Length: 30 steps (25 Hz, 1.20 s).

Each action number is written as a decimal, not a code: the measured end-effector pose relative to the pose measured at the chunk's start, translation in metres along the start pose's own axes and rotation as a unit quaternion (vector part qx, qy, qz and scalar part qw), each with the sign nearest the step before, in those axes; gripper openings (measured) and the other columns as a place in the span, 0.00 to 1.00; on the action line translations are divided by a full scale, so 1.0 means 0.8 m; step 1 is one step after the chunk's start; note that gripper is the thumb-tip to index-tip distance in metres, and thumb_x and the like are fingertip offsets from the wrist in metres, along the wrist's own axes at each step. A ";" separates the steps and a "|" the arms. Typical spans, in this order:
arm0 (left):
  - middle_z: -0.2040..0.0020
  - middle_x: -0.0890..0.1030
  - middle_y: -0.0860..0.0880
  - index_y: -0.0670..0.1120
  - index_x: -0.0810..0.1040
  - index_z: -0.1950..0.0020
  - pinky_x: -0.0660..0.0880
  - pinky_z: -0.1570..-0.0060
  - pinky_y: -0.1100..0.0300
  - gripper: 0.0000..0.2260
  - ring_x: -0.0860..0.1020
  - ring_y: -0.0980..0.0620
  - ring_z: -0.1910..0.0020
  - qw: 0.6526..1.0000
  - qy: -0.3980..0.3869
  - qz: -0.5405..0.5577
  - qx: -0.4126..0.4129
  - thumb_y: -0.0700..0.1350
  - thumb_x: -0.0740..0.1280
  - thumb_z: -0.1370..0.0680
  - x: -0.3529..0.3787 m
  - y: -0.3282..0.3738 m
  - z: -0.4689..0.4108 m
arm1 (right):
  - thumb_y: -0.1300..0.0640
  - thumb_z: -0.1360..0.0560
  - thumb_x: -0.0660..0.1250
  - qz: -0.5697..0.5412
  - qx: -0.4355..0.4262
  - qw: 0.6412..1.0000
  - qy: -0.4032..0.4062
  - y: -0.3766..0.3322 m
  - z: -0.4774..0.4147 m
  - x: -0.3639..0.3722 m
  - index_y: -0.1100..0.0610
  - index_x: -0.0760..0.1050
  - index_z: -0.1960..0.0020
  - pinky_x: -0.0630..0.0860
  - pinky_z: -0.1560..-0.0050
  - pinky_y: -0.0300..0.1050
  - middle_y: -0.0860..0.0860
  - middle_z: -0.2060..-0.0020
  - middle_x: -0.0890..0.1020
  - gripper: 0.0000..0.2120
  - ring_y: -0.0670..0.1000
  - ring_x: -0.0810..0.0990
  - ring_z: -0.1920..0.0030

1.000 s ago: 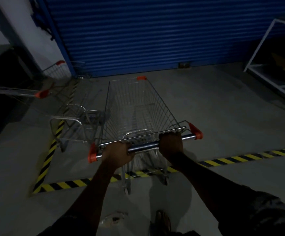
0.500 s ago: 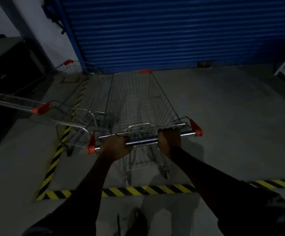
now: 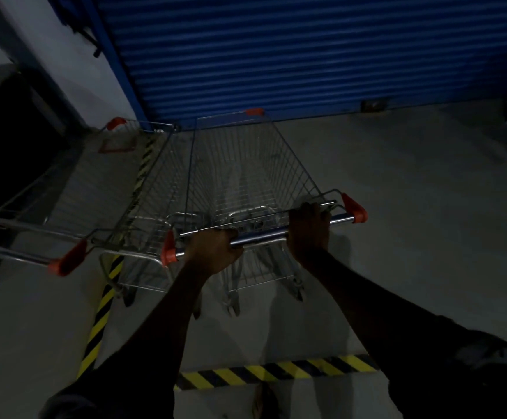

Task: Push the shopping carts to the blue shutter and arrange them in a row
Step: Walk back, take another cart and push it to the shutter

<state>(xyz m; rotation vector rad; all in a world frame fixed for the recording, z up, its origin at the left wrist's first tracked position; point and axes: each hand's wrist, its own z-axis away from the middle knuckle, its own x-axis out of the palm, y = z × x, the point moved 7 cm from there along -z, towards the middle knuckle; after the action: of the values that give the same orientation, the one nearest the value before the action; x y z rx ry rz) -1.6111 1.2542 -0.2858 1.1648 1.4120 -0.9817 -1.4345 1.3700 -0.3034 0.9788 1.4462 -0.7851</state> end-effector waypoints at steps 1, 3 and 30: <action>0.62 0.85 0.47 0.52 0.83 0.56 0.76 0.64 0.56 0.10 0.84 0.42 0.60 1.000 -0.006 0.007 0.002 0.56 0.72 0.29 0.003 -0.011 -0.011 | 0.57 0.31 0.69 -0.017 0.011 1.000 0.009 -0.007 -0.012 0.002 0.58 0.79 0.48 0.71 0.41 0.65 0.58 0.50 0.79 0.13 0.64 0.74 0.44; 0.58 0.86 0.47 0.52 0.83 0.53 0.77 0.60 0.55 0.09 0.84 0.41 0.56 1.000 -0.010 0.019 0.005 0.56 0.71 0.27 0.007 -0.031 -0.032 | 0.57 0.34 0.71 -0.052 0.010 0.999 0.009 -0.022 -0.034 0.004 0.58 0.78 0.47 0.72 0.42 0.65 0.58 0.49 0.78 0.16 0.64 0.74 0.45; 0.43 0.78 0.43 0.49 0.78 0.36 0.70 0.47 0.43 0.35 0.76 0.38 0.45 0.994 0.023 0.009 -0.110 0.52 0.81 0.42 0.040 -0.181 -0.125 | 0.44 0.32 0.76 -0.126 -0.196 0.969 -0.087 -0.117 -0.098 0.025 0.51 0.39 0.17 0.32 0.24 0.62 0.58 0.18 0.42 0.58 0.59 0.38 0.19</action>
<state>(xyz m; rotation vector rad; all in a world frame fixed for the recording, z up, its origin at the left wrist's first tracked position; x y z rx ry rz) -1.7734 1.3265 -0.3041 1.0398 1.5021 -0.7703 -1.5529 1.4031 -0.3209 0.4196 1.5135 -0.7099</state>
